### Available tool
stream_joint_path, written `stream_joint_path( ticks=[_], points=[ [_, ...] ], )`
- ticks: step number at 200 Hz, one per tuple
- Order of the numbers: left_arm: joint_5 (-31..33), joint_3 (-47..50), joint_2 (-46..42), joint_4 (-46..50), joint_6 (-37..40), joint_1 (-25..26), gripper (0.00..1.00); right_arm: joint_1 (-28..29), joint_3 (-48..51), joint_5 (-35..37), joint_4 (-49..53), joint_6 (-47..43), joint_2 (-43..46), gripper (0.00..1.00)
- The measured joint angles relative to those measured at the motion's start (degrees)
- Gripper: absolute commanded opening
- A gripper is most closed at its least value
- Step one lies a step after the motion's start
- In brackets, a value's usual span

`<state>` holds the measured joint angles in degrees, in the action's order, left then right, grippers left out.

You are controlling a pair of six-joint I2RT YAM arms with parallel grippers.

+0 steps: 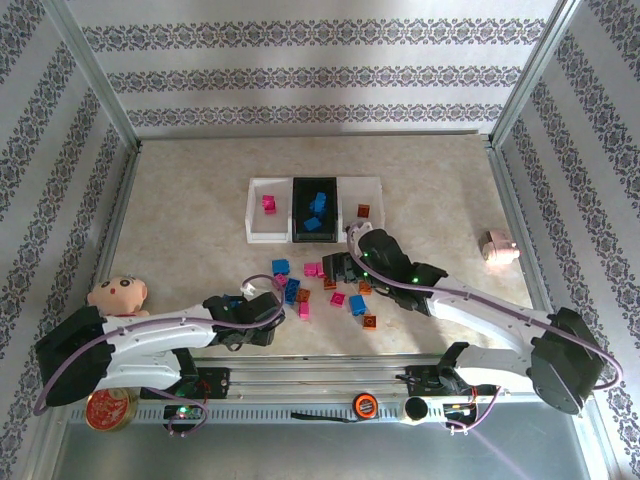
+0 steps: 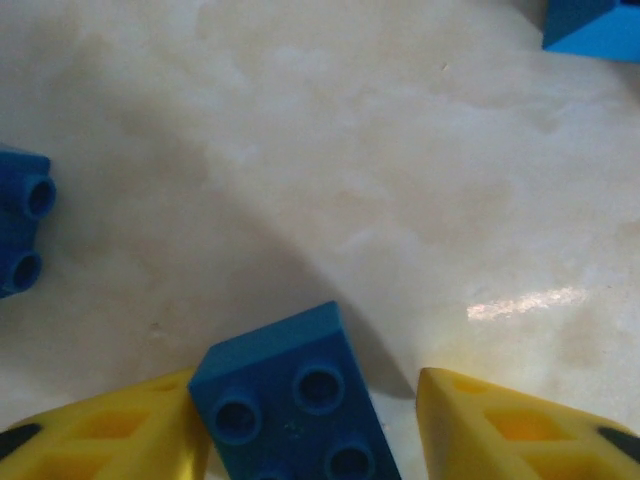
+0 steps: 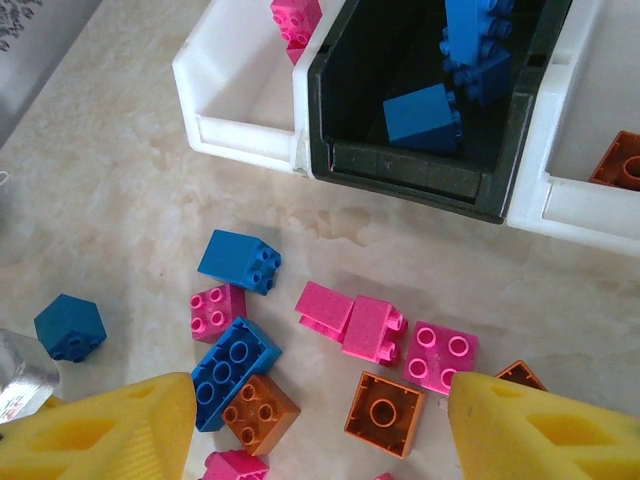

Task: Sort the legos into containers by color
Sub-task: Pick up the lego from the middle-left of the table.

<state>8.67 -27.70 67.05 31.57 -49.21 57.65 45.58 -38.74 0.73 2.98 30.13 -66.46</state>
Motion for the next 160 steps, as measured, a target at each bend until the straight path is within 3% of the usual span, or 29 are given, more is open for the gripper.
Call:
stream_joint_path(
  ticks=[44, 87, 127, 160],
  points=[
    [0.4, -0.8, 1.2, 0.3, 1.0, 0.0, 0.35, -0.9, 2.1, 0.6, 0.7, 0.2, 2.7, 0.68],
    [-1.8, -3.3, 0.2, 0.1, 2.8, -0.8, 0.31, -2.6, 3.3, 1.9, 1.7, 1.3, 7.1, 0.69],
    [-7.0, -13.6, 1.2, -4.0, 8.8, -10.4, 0.29, -3.5, 4.9, 3.8, 2.9, 1.7, 12.3, 0.69],
    [-9.5, -29.9, 14.2, -7.7, 15.8, -14.3, 0.29, -4.4, 6.5, 5.0, 4.1, 2.8, 14.8, 0.69]
  ],
)
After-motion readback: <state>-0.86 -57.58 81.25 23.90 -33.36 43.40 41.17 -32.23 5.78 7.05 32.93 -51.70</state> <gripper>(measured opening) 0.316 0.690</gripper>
